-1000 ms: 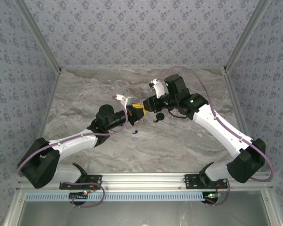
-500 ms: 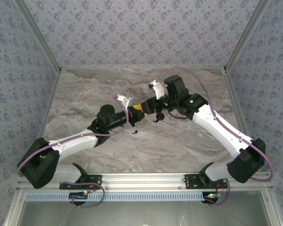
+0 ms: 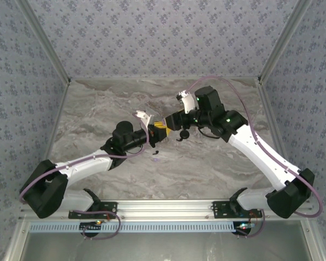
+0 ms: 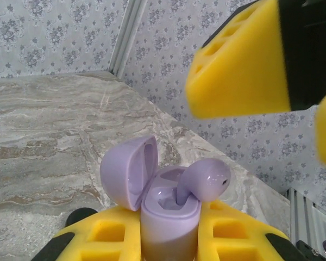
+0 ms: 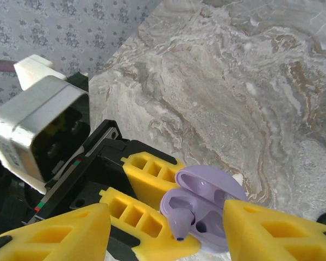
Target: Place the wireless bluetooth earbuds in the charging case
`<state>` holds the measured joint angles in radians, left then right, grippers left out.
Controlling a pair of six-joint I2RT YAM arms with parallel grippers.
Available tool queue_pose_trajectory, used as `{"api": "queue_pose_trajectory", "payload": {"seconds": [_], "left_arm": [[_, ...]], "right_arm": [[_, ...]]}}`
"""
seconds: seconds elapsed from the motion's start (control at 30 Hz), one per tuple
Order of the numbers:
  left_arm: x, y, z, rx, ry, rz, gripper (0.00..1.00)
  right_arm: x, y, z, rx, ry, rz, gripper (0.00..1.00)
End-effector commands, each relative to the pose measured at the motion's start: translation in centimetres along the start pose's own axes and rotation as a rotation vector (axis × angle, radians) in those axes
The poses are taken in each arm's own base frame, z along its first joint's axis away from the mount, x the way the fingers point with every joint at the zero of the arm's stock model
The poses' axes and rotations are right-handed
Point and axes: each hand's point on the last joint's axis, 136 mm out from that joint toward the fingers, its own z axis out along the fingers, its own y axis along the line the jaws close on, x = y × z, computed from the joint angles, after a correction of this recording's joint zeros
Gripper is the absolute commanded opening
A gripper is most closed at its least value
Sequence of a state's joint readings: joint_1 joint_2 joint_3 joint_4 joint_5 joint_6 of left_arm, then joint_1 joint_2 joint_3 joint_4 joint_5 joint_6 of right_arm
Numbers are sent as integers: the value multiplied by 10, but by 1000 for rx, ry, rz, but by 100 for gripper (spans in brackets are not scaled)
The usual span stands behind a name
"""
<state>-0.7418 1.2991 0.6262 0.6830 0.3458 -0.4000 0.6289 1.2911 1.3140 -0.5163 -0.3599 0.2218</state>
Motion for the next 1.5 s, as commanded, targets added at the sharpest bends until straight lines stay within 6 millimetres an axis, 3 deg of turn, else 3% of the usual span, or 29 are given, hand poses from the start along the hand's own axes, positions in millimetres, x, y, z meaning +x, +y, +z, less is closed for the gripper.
{"api": "queue_pose_trajectory", "payload": {"seconds": [0.0,0.23,0.4,1.27,1.47], "left_arm": [[-32,-14,-4,17,-76,60,8],[-37,-16,-6,20,-97,70,8],[-38,-20,-6,39,-101,73,8],[-31,-31,-1,82,-75,89,8],[-28,-19,-2,12,-63,80,8]], "right_arm": [[-4,-10,-14,76,-33,30,56],[11,-26,-8,131,22,67,31],[21,-19,2,74,72,72,24],[22,2,18,-32,104,63,24],[19,0,16,-8,91,61,27]]}}
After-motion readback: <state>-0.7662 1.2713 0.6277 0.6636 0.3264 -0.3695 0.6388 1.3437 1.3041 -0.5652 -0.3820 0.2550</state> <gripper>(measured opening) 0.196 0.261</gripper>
